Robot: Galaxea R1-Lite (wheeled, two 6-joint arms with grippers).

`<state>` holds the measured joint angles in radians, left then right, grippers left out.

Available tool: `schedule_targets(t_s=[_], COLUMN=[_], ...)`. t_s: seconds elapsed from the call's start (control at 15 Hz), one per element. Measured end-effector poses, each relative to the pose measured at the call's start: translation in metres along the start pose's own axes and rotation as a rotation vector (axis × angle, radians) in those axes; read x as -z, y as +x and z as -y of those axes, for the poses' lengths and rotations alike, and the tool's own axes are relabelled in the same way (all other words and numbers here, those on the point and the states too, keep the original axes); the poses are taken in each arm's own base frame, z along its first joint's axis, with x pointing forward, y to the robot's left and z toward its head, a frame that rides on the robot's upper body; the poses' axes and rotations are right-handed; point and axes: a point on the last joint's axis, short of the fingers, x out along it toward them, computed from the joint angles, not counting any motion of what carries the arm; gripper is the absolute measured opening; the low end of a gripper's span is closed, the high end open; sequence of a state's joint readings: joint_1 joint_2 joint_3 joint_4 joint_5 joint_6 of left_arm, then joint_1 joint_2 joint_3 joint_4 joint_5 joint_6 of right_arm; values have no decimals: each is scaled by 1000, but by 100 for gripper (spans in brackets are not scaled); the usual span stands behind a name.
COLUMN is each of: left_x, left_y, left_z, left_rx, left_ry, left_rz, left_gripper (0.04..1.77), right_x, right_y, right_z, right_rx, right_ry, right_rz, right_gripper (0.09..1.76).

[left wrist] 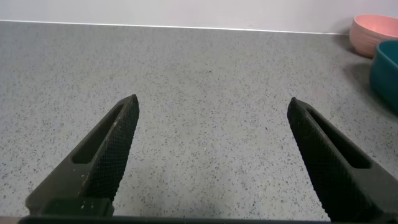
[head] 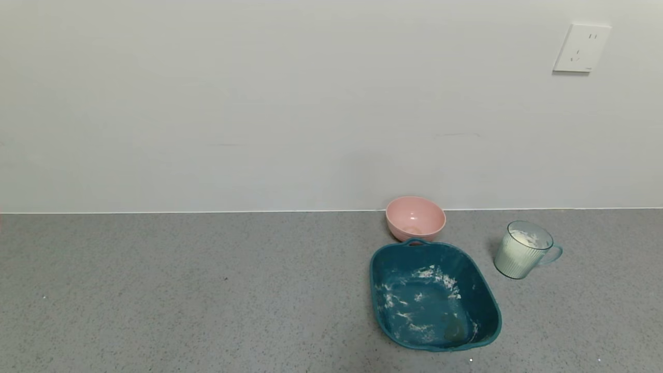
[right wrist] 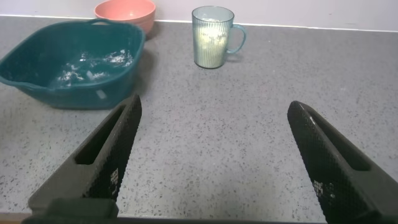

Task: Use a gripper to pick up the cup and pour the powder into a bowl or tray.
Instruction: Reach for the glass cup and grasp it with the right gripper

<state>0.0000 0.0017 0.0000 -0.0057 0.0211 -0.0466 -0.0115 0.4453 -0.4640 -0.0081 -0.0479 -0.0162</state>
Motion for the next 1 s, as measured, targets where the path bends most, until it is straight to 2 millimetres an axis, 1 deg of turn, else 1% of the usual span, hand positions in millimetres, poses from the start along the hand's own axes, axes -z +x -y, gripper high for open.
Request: schedule_targets(t_s=[0.93, 1.0], left_x=[0, 0], left_y=[0, 0], left_z=[0, 0], left_rx=[0, 0], left_ry=[0, 0], left_rz=[0, 0], left_gripper=[172, 172], right_x=[0, -5], right_y=[0, 7], right_z=[0, 0], right_rx=[0, 1], right_ry=[0, -2], right_rz=[0, -21], right_gripper=[171, 171])
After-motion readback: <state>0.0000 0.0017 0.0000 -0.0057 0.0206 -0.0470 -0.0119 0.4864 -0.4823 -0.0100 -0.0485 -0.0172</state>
